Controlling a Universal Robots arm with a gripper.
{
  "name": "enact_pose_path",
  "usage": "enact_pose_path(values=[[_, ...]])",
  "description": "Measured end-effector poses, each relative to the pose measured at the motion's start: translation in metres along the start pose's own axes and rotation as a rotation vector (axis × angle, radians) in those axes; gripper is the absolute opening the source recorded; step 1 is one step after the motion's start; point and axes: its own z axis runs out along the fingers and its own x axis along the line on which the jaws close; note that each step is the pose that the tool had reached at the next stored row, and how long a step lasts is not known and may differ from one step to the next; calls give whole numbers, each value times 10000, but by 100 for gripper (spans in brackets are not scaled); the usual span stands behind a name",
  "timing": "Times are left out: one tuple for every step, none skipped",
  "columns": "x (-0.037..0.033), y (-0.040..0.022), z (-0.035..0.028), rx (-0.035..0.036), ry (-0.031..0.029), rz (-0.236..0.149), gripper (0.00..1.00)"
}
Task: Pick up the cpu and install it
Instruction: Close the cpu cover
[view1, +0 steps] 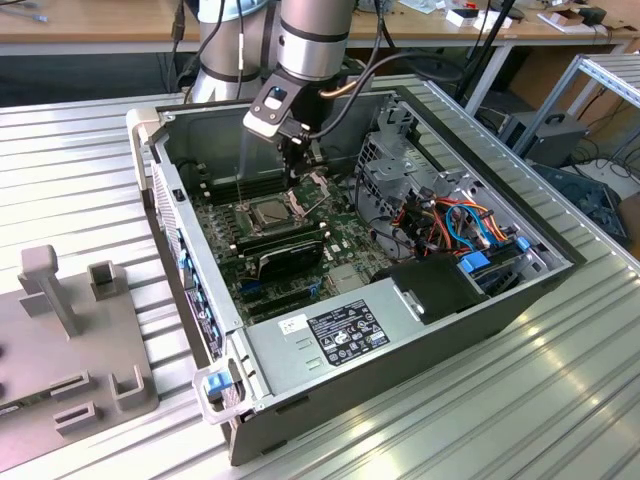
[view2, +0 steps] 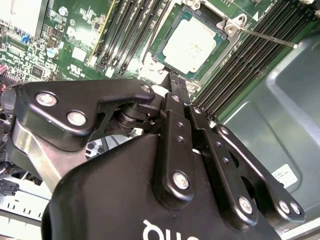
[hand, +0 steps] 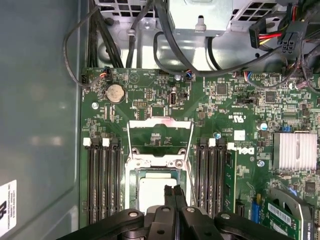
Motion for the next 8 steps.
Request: enact_pose_path(values=[[0,18,0,0,0,0,11],[0,23,0,1,0,-1,11],[0,24,1,0,0,0,11],[0,25,1,0,0,0,11],[0,25,1,0,0,0,11],[0,25,1,0,0,0,11],[0,26,1,0,0,0,11],[0,26,1,0,0,0,11]])
